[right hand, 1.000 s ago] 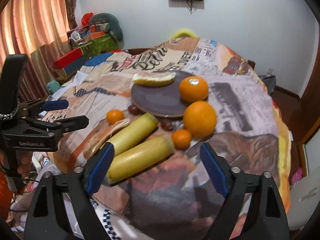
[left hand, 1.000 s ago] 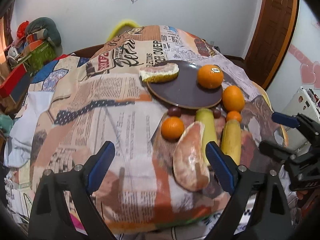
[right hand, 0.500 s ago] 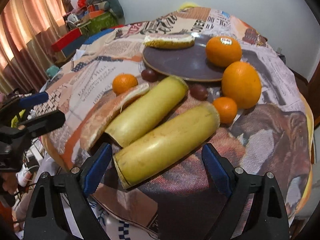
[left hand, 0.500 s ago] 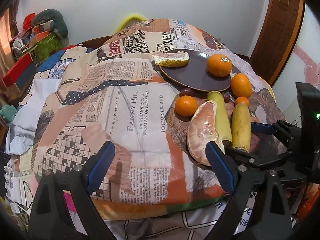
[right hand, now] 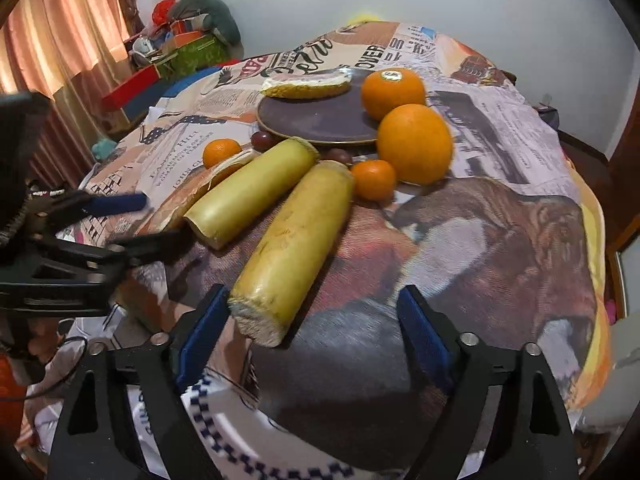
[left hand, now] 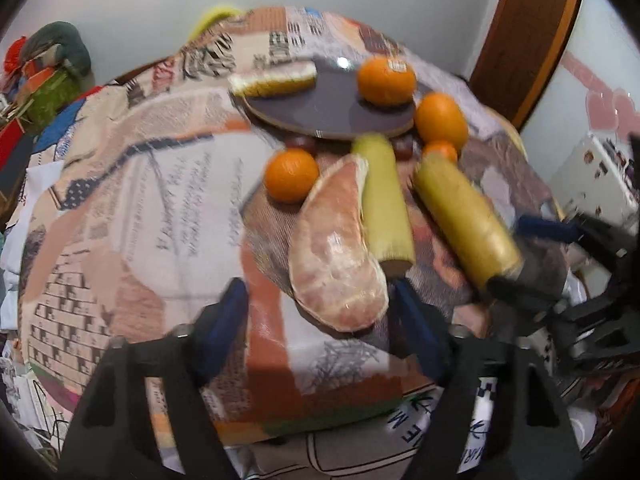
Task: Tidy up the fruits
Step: 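Withdraw both tools and move toward the banana and pomelo piece, then grasp the large pink pomelo piece with the left tool while the right grasps a yellow banana, then lift and carry the pomelo piece and banana over the grey plate, then lower the pomelo piece and banana onto the plate and open both tools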
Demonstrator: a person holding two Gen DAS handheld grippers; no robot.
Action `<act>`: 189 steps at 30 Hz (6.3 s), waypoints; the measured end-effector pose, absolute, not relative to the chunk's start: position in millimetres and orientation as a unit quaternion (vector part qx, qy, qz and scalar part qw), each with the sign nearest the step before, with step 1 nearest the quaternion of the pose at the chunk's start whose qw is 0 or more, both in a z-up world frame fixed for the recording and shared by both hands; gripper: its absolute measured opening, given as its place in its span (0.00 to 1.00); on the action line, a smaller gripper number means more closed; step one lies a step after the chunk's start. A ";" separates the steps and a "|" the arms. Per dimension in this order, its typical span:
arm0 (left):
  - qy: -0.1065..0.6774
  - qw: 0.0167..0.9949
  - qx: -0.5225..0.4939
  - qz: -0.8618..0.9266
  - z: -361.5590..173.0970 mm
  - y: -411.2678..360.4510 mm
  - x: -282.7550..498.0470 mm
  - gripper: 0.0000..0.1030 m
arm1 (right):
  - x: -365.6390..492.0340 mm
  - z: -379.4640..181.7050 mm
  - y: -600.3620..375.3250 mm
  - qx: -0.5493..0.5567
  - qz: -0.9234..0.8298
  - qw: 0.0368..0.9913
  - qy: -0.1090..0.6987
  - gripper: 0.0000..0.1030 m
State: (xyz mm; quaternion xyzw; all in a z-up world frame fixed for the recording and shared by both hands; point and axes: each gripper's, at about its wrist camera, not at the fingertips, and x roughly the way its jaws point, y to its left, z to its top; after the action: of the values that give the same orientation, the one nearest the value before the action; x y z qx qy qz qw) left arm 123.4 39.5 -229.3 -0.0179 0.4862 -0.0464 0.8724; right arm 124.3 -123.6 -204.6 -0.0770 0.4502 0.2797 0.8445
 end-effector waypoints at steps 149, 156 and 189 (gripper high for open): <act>0.397 0.916 -0.058 -0.013 -190.9 109.9 285.4 0.16 | 319.9 -190.3 -53.0 -0.038 0.333 0.843 0.421 0.33; 0.382 0.921 -0.068 -0.032 -180.4 96.1 294.2 0.14 | 317.5 -189.9 -53.2 -0.048 0.336 0.843 0.417 0.34; 0.413 0.909 -0.037 -0.036 -170.3 72.5 243.0 0.46 | 250.4 -152.9 -134.3 -0.045 0.284 0.876 0.386 0.64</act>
State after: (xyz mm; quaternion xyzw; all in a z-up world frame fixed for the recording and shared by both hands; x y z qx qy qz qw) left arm 243.0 72.5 -170.3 -0.0370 0.4132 -0.0355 0.9092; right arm 250.4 -134.3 -152.9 -0.0455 0.3861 0.2842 0.8764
